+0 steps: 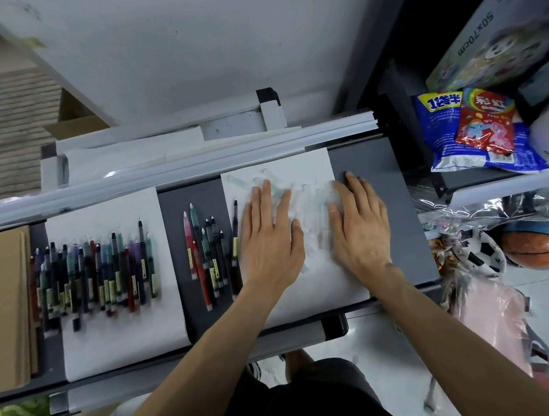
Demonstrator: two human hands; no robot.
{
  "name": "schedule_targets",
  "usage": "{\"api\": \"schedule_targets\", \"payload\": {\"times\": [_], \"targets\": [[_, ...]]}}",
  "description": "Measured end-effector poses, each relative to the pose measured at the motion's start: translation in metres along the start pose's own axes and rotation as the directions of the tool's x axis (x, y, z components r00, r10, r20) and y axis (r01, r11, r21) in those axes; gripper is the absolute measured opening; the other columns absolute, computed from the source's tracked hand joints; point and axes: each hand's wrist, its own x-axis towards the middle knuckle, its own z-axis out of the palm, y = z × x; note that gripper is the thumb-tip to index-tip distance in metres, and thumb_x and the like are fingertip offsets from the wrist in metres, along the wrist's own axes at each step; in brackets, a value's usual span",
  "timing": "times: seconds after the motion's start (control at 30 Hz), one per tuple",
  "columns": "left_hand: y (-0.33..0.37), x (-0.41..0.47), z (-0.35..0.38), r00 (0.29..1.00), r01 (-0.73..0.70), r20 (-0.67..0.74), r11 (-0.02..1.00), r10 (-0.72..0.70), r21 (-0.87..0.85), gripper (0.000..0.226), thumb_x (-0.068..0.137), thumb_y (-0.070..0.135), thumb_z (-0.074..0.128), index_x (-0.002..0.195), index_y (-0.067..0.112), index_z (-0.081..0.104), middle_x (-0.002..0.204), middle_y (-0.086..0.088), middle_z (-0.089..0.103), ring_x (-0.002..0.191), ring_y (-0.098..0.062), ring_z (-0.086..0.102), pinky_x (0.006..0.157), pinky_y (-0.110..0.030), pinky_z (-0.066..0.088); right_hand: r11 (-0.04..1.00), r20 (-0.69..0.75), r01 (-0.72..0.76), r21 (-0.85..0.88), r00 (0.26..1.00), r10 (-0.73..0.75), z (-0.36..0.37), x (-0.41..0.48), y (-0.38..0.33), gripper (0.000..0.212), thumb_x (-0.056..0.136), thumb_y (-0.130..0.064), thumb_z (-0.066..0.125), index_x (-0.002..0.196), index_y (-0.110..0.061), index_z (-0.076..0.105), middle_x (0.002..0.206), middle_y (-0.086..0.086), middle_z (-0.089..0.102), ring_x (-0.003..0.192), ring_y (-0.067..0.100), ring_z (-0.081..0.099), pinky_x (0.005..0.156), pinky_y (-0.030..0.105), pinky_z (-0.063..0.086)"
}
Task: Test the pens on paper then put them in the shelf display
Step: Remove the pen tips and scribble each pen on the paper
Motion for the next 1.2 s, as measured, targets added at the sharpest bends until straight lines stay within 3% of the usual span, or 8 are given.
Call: {"api": "schedule_targets", "payload": {"times": [0.23,0.3,0.43,0.63,0.8,1.0,1.07,1.2], "targets": [[-0.001,-0.001,-0.016,0.999,-0.024,0.033,0.995,0.027,-0.096,0.058,0.108,0.036,0.032,0.163,0.02,0.03,0.176,-0.012,0.004,0.163,-0.023,-0.005,0.131,-0.049,0.014,1.0,0.06,0.008,0.009,0.998,-0.009,-0.022,0.0,-0.01,0.052,0.109,-0.041,0.029,0.155,-0.019,0.04,0.169,0.001,0.029,0.156,0.024,0.022,0.125,0.049,0.021],[-0.004,-0.004,-0.026,0.998,-0.019,0.063,0.986,0.03,-0.169,0.057,0.107,0.034,0.038,0.162,0.019,0.033,0.176,-0.012,0.006,0.163,-0.025,-0.003,0.132,-0.048,0.012,0.997,0.06,0.071,-0.005,0.996,-0.07,-0.031,-0.003,-0.019,0.054,0.108,-0.041,0.029,0.154,-0.016,0.043,0.168,0.004,0.03,0.156,0.026,0.023,0.125,0.049,0.021],[-0.022,-0.017,-0.05,0.99,0.025,0.139,0.991,-0.007,-0.129,0.058,0.105,0.031,0.047,0.16,0.019,0.037,0.175,-0.01,0.014,0.163,-0.025,0.0,0.132,-0.045,0.016,0.973,0.12,0.225,0.057,0.966,-0.23,-0.039,-0.013,-0.051,0.055,0.108,-0.042,0.027,0.151,-0.014,0.046,0.165,0.006,0.036,0.154,0.026,0.027,0.127,0.046,0.022],[-0.057,-0.043,-0.098,0.993,0.112,0.039,0.991,-0.11,-0.076,0.047,0.097,0.024,0.06,0.144,0.016,0.058,0.153,-0.009,0.049,0.148,-0.026,0.033,0.122,-0.047,0.035,0.904,0.184,0.426,0.035,0.886,-0.425,-0.031,-0.026,-0.1,0.051,0.107,-0.037,0.034,0.145,-0.01,0.055,0.152,0.008,0.054,0.145,0.026,0.043,0.121,0.043,0.033],[-0.093,-0.069,-0.115,0.944,0.271,0.186,0.962,-0.272,0.034,0.044,0.098,0.032,0.055,0.14,0.02,0.056,0.142,-0.005,0.054,0.133,-0.025,0.045,0.109,-0.041,0.043,0.852,0.175,0.522,-0.039,0.843,-0.509,-0.03,-0.03,-0.126,0.045,0.102,-0.037,0.041,0.131,-0.012,0.065,0.13,0.005,0.066,0.127,0.025,0.056,0.109,0.041,0.046],[-0.104,-0.076,-0.119,0.903,0.381,0.224,0.924,-0.367,-0.019,0.022,0.095,0.029,0.051,0.116,0.023,0.056,0.116,-0.001,0.055,0.108,-0.02,0.048,0.085,-0.034,0.044,0.862,0.293,0.503,-0.062,0.835,-0.466,-0.028,-0.028,-0.133,0.034,0.101,-0.031,0.052,0.119,-0.008,0.069,0.116,0.008,0.068,0.108,0.03,0.062,0.095,0.043,0.053],[-0.104,-0.071,-0.119,0.885,0.411,0.255,0.911,-0.39,-0.032,0.018,0.093,0.03,0.053,0.11,0.023,0.053,0.109,0.0,0.052,0.106,-0.021,0.049,0.082,-0.034,0.044,0.873,0.331,0.485,-0.06,0.835,-0.441,-0.027,-0.023,-0.141,0.029,0.101,-0.028,0.052,0.108,-0.008,0.07,0.107,0.009,0.067,0.097,0.03,0.062,0.088,0.043,0.055],[-0.103,-0.055,-0.117,0.83,0.525,0.285,0.844,-0.479,-0.11,0.035,0.089,0.04,0.065,0.112,0.019,0.051,0.111,-0.003,0.05,0.103,-0.025,0.051,0.088,-0.042,0.052,0.959,0.434,0.283,-0.019,0.866,-0.247,-0.022,-0.01,-0.164,0.038,0.105,-0.043,0.045,0.115,-0.009,0.06,0.113,0.007,0.061,0.103,0.029,0.063,0.077,0.039,0.053]]}}
